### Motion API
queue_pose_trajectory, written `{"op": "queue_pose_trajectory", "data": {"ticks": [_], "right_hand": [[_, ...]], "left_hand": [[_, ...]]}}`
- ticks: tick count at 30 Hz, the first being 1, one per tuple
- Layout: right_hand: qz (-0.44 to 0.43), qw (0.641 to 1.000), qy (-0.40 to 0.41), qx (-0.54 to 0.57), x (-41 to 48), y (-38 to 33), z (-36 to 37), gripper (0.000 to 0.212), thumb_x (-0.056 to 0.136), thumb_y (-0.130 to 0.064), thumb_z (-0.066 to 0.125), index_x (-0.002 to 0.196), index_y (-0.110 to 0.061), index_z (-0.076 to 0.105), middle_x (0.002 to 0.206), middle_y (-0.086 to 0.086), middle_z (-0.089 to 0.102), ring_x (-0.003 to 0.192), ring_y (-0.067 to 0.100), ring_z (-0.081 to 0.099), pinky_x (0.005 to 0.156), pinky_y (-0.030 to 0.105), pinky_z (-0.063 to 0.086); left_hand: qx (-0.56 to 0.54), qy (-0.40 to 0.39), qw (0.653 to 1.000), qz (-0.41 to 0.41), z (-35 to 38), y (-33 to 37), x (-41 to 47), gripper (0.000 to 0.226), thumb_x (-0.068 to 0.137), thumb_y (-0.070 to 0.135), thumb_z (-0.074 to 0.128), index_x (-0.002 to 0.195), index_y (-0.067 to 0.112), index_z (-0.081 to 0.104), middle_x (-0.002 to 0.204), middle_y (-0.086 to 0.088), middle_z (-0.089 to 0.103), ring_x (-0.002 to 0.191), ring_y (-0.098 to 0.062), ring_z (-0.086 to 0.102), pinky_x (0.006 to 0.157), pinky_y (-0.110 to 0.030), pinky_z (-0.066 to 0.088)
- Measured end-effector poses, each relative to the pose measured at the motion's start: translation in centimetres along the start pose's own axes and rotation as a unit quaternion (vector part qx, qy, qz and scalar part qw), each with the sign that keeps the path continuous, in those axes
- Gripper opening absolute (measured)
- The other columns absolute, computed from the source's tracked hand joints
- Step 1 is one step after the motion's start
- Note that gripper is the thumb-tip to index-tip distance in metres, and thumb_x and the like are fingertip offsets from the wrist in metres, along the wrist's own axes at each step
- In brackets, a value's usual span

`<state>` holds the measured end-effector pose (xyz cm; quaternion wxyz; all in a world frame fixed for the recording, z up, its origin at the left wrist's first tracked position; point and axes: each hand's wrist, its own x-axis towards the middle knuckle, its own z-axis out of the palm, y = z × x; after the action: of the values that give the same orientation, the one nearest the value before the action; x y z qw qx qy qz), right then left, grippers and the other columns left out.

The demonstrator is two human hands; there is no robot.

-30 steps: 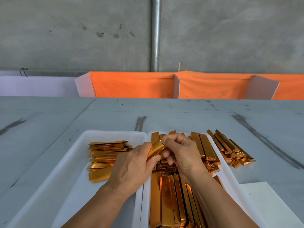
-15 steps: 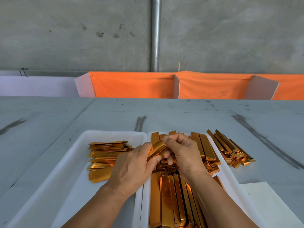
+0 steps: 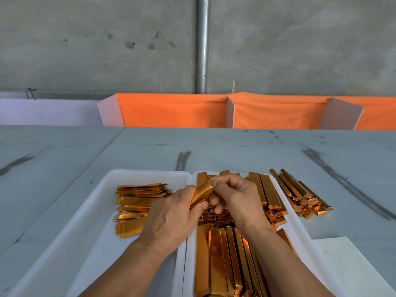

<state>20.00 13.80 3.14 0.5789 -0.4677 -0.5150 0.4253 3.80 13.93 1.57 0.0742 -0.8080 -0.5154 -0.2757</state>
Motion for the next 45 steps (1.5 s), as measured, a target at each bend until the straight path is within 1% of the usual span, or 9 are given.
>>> {"op": "queue_pose_trajectory", "data": {"ticks": [6, 10, 15, 19, 25, 30, 37, 41, 45], "right_hand": [[0.003, 1.000, 0.002, -0.012, -0.02, -0.12, -0.03, 0.012, 0.095, -0.010, 0.063, 0.089, -0.008, 0.073, 0.060, 0.010, 0.067, 0.046, 0.017, 0.060, 0.051, 0.024, 0.053], [-0.002, 1.000, 0.003, -0.017, -0.14, 0.04, -0.01, 0.014, 0.096, -0.008, 0.061, 0.093, -0.010, 0.075, 0.065, 0.014, 0.069, 0.051, 0.019, 0.062, 0.053, 0.026, 0.055], [-0.004, 1.000, -0.004, -0.009, -0.41, 0.05, 0.20, 0.019, 0.095, -0.003, 0.061, 0.100, -0.014, 0.076, 0.068, 0.009, 0.072, 0.053, 0.014, 0.065, 0.054, 0.022, 0.055], [-0.014, 1.000, -0.007, -0.017, -0.56, 0.05, 0.47, 0.020, 0.092, -0.005, 0.066, 0.100, -0.020, 0.077, 0.076, 0.010, 0.074, 0.057, 0.014, 0.067, 0.059, 0.023, 0.057], [-0.024, 0.999, -0.010, -0.038, -0.77, -0.04, 0.54, 0.021, 0.091, -0.006, 0.068, 0.095, -0.024, 0.077, 0.074, 0.006, 0.073, 0.057, 0.013, 0.067, 0.059, 0.021, 0.057], [0.013, 1.000, -0.012, -0.003, -0.59, -0.23, 0.51, 0.019, 0.095, -0.005, 0.062, 0.103, -0.017, 0.075, 0.069, 0.006, 0.073, 0.058, 0.012, 0.067, 0.062, 0.021, 0.056], [0.069, 0.992, -0.022, 0.100, -0.31, -0.84, 0.35, 0.014, 0.096, -0.005, 0.059, 0.096, -0.006, 0.074, 0.069, 0.012, 0.071, 0.055, 0.014, 0.067, 0.055, 0.018, 0.056], [0.078, 0.989, -0.024, 0.127, -0.23, -0.87, 0.18, 0.011, 0.093, -0.005, 0.063, 0.098, -0.001, 0.072, 0.069, 0.013, 0.070, 0.054, 0.014, 0.066, 0.053, 0.018, 0.056], [0.091, 0.985, -0.026, 0.143, -0.18, -0.82, 0.11, 0.011, 0.091, -0.007, 0.065, 0.095, 0.001, 0.070, 0.070, 0.014, 0.069, 0.054, 0.014, 0.066, 0.052, 0.018, 0.056]], "left_hand": [[-0.005, 0.003, 1.000, 0.003, 0.12, -0.08, -0.08, 0.053, 0.089, 0.063, 0.024, 0.115, 0.026, 0.051, 0.081, 0.016, 0.047, 0.062, -0.004, 0.049, 0.049, -0.007, 0.025], [-0.005, 0.010, 1.000, 0.001, 0.14, -0.11, -0.11, 0.057, 0.087, 0.064, 0.020, 0.120, 0.028, 0.049, 0.085, 0.018, 0.047, 0.066, -0.002, 0.049, 0.051, -0.006, 0.026], [-0.011, 0.012, 1.000, -0.004, 0.10, -0.14, -0.07, 0.061, 0.084, 0.065, 0.015, 0.121, 0.028, 0.048, 0.086, 0.018, 0.048, 0.068, -0.003, 0.051, 0.053, -0.006, 0.030], [-0.006, 0.010, 1.000, -0.010, 0.18, -0.27, -0.13, 0.055, 0.087, 0.064, 0.018, 0.119, 0.029, 0.047, 0.088, 0.016, 0.054, 0.071, -0.004, 0.057, 0.057, -0.008, 0.036], [-0.001, -0.004, 1.000, -0.017, 0.34, -0.41, -0.30, 0.046, 0.092, 0.062, 0.026, 0.119, 0.030, 0.044, 0.089, 0.017, 0.053, 0.075, -0.005, 0.061, 0.061, -0.009, 0.044], [-0.003, 0.000, 1.000, -0.022, 0.43, -0.34, -0.02, 0.041, 0.094, 0.059, 0.031, 0.117, 0.029, 0.046, 0.089, 0.014, 0.057, 0.072, -0.006, 0.060, 0.058, -0.011, 0.041], [-0.006, 0.009, 1.000, -0.015, 0.47, -0.21, 0.12, 0.041, 0.093, 0.059, 0.031, 0.115, 0.028, 0.047, 0.082, 0.017, 0.048, 0.063, -0.004, 0.049, 0.051, -0.008, 0.027], [-0.010, 0.017, 1.000, -0.010, 0.29, -0.12, 0.08, 0.056, 0.086, 0.063, 0.018, 0.118, 0.027, 0.047, 0.083, 0.016, 0.048, 0.065, -0.004, 0.050, 0.054, -0.010, 0.034], [-0.012, 0.016, 1.000, -0.006, 0.14, -0.15, 0.06, 0.051, 0.089, 0.062, 0.023, 0.117, 0.027, 0.048, 0.083, 0.015, 0.050, 0.066, -0.005, 0.053, 0.057, -0.014, 0.040]]}}
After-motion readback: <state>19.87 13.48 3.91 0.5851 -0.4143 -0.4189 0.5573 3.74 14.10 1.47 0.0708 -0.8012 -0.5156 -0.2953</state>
